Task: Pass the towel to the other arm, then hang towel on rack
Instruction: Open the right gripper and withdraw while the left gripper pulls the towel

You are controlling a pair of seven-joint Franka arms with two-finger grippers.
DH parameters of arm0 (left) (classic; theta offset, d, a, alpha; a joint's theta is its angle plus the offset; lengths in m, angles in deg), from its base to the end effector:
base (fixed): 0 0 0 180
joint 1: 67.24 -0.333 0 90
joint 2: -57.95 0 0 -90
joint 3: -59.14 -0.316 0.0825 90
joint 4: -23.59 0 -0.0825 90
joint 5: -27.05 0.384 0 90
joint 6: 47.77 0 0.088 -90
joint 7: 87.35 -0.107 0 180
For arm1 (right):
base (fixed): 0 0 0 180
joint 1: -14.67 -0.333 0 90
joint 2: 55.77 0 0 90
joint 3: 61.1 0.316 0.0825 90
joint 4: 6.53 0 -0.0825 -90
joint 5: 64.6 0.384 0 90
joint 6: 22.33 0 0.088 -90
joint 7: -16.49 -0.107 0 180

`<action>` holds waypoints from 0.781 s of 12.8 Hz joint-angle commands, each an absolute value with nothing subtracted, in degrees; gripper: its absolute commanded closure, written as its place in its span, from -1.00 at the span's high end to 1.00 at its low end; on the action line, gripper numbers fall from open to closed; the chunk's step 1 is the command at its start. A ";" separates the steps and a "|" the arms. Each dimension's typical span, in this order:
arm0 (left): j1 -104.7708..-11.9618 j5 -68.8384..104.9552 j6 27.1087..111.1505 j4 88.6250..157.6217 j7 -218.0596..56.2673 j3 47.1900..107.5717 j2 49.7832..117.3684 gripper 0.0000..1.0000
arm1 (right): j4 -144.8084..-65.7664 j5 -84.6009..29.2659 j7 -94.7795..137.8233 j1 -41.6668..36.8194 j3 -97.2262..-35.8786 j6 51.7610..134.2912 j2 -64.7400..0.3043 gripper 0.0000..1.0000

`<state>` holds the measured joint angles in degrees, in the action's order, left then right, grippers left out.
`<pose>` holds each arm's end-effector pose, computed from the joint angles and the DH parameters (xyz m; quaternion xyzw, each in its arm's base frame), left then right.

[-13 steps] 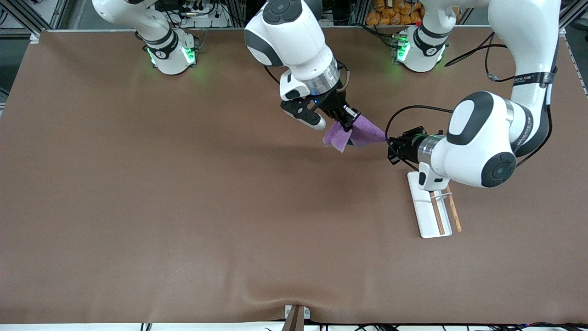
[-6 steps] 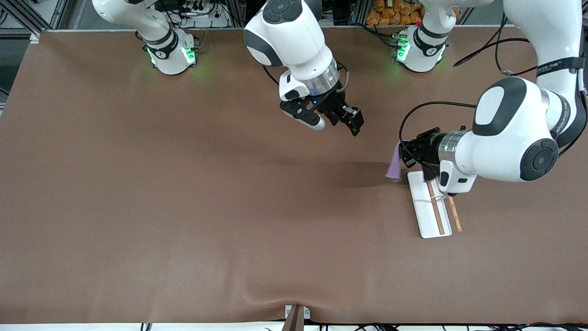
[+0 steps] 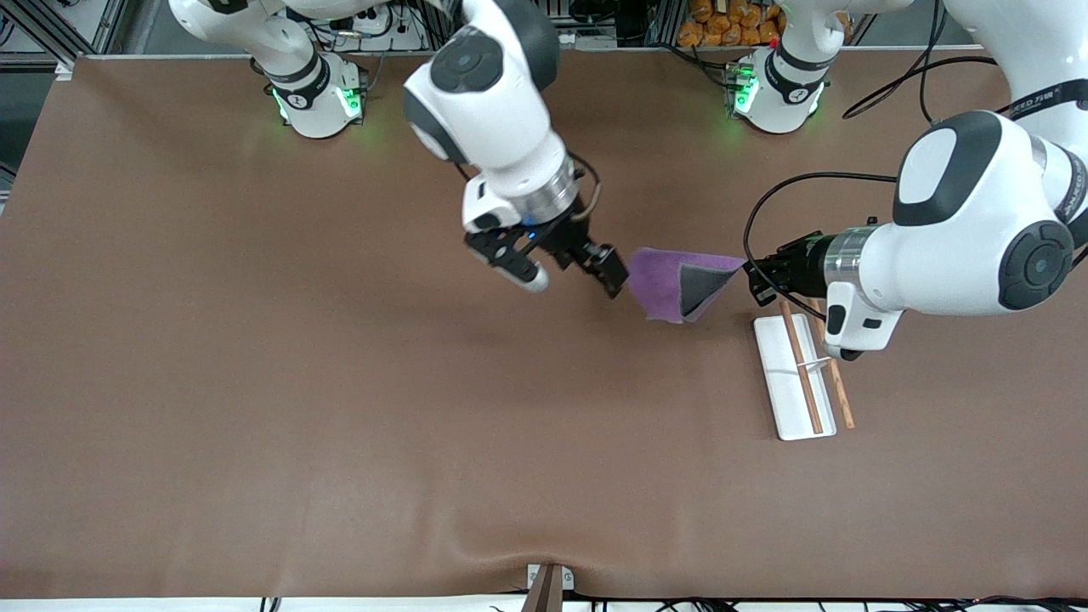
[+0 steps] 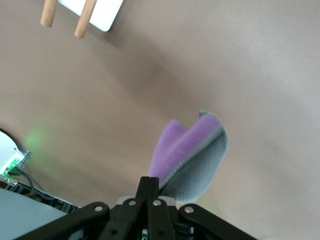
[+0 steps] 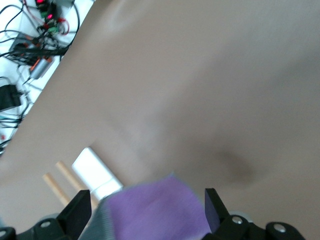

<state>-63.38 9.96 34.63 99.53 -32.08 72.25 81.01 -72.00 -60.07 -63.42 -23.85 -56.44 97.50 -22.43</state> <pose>0.6146 -0.1964 0.4988 0.9167 0.3221 -0.2240 0.0757 0.5600 0.5064 0.5073 -0.9237 0.3316 -0.0362 0.1886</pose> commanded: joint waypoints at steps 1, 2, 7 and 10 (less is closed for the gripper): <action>-63.28 11.76 35.28 98.73 -35.57 72.33 80.11 -1.00 | -72.36 -60.56 -54.48 -18.92 -55.57 91.86 -23.86 1.00; -63.20 11.76 36.07 98.73 -36.54 72.24 80.10 -1.00 | -72.79 -60.65 -50.17 -16.99 -55.74 89.23 -24.65 1.00; -63.28 11.85 40.46 98.73 -41.11 71.45 80.63 -1.00 | -77.61 -61.70 -29.69 -5.83 -55.92 79.46 -29.48 1.00; -63.29 14.29 42.75 98.73 -43.13 71.53 80.72 -1.00 | -81.58 -61.61 -16.86 0.33 -55.83 75.69 -33.17 1.00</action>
<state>-63.45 11.24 41.43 98.86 -41.46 71.43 80.84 -76.03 -61.13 -22.97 -3.04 -57.01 77.27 -28.47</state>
